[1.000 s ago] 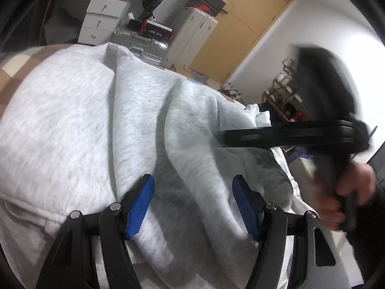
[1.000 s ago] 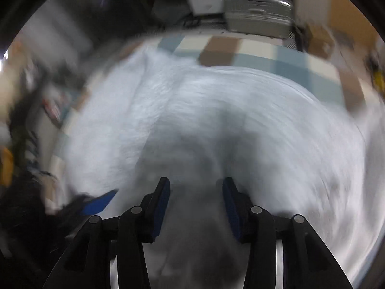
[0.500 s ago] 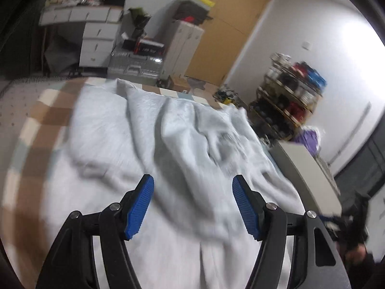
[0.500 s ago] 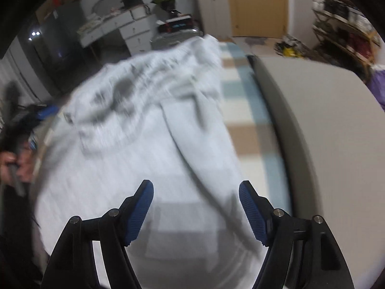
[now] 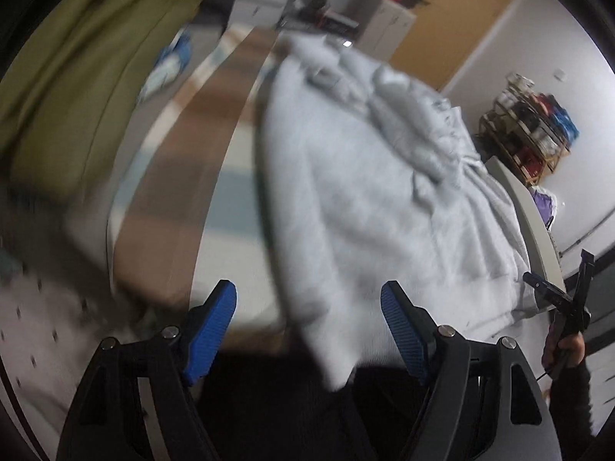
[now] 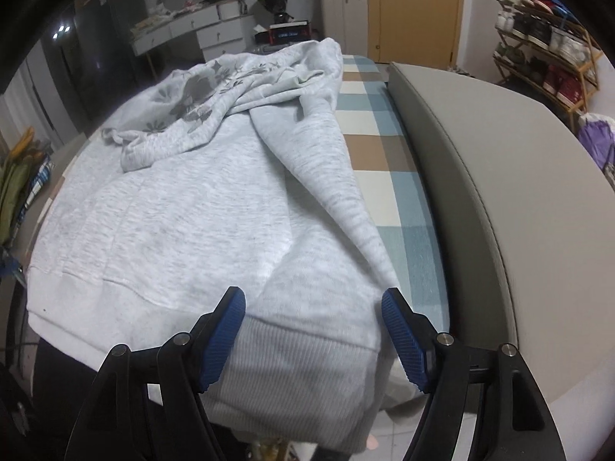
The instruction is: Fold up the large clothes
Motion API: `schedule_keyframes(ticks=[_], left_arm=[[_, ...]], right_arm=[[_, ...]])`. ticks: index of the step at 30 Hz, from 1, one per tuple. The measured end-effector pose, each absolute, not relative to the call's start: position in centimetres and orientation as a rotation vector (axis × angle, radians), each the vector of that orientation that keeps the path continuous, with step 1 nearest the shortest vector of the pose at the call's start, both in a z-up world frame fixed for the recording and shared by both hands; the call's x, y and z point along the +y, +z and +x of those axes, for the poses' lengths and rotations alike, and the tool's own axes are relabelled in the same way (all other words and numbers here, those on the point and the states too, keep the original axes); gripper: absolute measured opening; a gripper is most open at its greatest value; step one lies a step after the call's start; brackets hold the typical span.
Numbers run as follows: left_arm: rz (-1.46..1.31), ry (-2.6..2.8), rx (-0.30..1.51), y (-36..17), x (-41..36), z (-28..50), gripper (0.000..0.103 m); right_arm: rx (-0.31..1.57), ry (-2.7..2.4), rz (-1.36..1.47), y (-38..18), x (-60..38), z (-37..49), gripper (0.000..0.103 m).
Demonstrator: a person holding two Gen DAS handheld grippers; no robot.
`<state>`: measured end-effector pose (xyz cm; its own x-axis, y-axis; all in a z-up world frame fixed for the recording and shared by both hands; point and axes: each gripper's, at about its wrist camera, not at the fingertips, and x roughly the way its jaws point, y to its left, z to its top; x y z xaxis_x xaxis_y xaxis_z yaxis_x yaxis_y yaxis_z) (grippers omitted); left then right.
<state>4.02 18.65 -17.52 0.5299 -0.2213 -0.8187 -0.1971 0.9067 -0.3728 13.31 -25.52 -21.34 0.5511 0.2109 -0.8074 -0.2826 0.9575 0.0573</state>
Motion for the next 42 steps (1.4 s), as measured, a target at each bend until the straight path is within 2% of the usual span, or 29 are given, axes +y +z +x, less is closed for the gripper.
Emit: schedule_keyframes(ticks=[4, 9, 15, 19, 27, 31, 38, 41, 42], left_arm=[[-0.543, -0.115, 1.083, -18.9, 17.7, 3.5, 0.074], [-0.661, -0.265, 1.107, -20.2, 16.7, 4.5, 0.074], [-0.772, -0.382, 1.126, -21.6, 16.0, 5.9, 0.079], [-0.819, -0.412, 1.101, -21.7, 16.1, 5.3, 0.081], [-0.821, -0.470, 0.981, -19.9, 16.8, 3.7, 0.080], [-0.891, -0.519, 0.956, -20.9, 17.3, 4.4, 0.080], [-0.898, -0.526, 0.924, -21.1, 16.1, 5.6, 0.080], [-0.831, -0.498, 0.895, -20.3, 15.5, 5.8, 0.078], [-0.822, -0.480, 0.897, -20.2, 15.4, 6.1, 0.069]], right_arm=[[0.914, 0.241, -0.057, -21.2, -26.6, 12.2, 0.079], [0.947, 0.241, 0.026, -22.0, -27.6, 12.3, 0.080], [1.010, 0.404, 0.364, -22.7, -29.8, 12.8, 0.081], [1.002, 0.516, 0.590, -23.4, -31.4, 12.7, 0.081], [0.902, 0.646, 0.774, -23.2, -32.6, 11.7, 0.081], [0.823, 0.776, 0.927, -23.6, -33.2, 11.1, 0.081], [0.927, 0.716, 0.911, -25.4, -31.8, 12.1, 0.080], [0.921, 0.735, 0.904, -25.1, -30.7, 12.4, 0.074], [0.921, 0.711, 0.874, -24.8, -30.3, 12.5, 0.062]])
